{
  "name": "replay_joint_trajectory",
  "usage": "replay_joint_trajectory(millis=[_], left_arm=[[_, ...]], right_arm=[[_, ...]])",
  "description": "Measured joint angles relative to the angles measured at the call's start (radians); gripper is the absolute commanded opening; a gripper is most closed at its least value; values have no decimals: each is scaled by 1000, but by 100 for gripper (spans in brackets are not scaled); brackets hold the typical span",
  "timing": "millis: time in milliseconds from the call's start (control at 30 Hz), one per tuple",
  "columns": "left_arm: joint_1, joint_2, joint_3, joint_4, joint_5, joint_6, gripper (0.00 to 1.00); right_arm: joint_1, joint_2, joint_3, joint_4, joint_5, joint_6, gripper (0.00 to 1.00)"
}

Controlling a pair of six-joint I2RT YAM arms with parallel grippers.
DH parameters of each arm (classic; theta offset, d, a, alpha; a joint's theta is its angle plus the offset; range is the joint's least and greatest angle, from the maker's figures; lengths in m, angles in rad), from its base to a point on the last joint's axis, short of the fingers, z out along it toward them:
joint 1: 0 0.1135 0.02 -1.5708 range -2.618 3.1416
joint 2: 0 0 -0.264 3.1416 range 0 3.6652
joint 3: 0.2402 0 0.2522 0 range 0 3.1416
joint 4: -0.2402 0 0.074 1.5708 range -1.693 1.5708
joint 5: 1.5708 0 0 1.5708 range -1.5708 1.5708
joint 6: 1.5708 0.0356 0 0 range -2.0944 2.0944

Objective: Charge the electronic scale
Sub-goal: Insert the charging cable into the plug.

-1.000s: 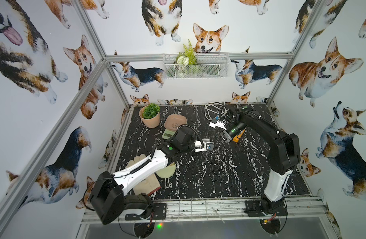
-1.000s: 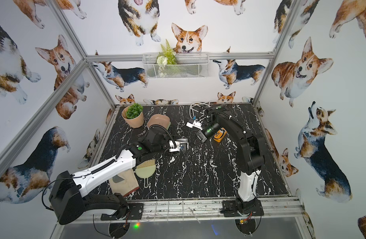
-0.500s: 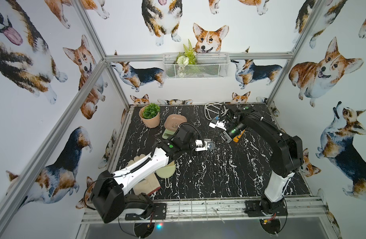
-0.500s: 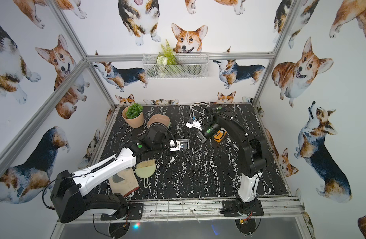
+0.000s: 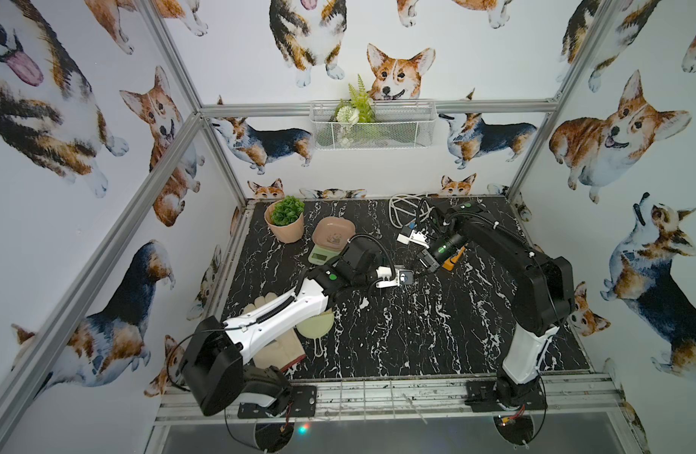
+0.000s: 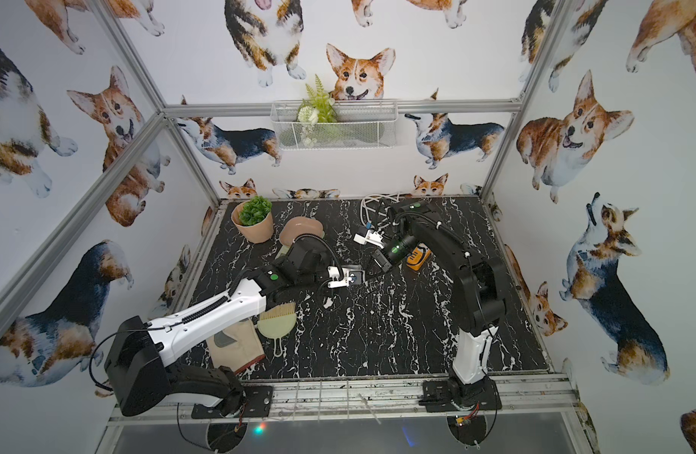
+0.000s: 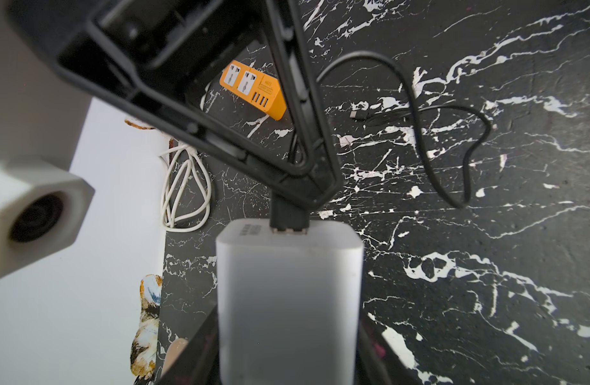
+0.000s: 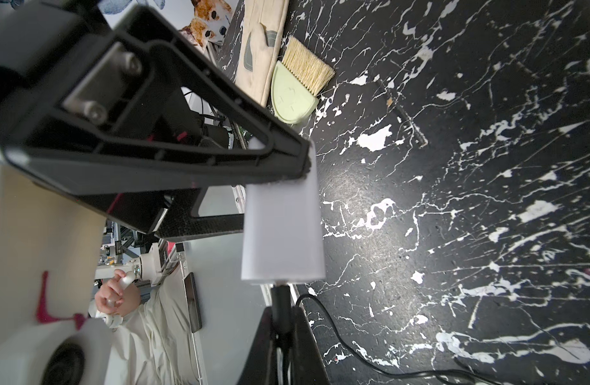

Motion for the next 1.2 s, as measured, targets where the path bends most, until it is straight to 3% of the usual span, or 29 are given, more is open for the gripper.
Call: replay_joint_trajectory(millis=[367, 500, 867, 1200], left_arm=[[-12, -6, -23, 33, 5, -1, 0], [-15, -8, -45, 50, 17, -3, 0], [-7, -1, -84, 117, 37, -34, 0], [3, 25, -87, 130, 17, -136, 0]], right_arm=[[5, -24, 0, 56, 47, 23, 33], [0, -59, -12, 119, 92, 53, 49], [-11, -211, -133, 315, 162, 121, 52], [-80, -401, -303, 535, 175, 211, 49]])
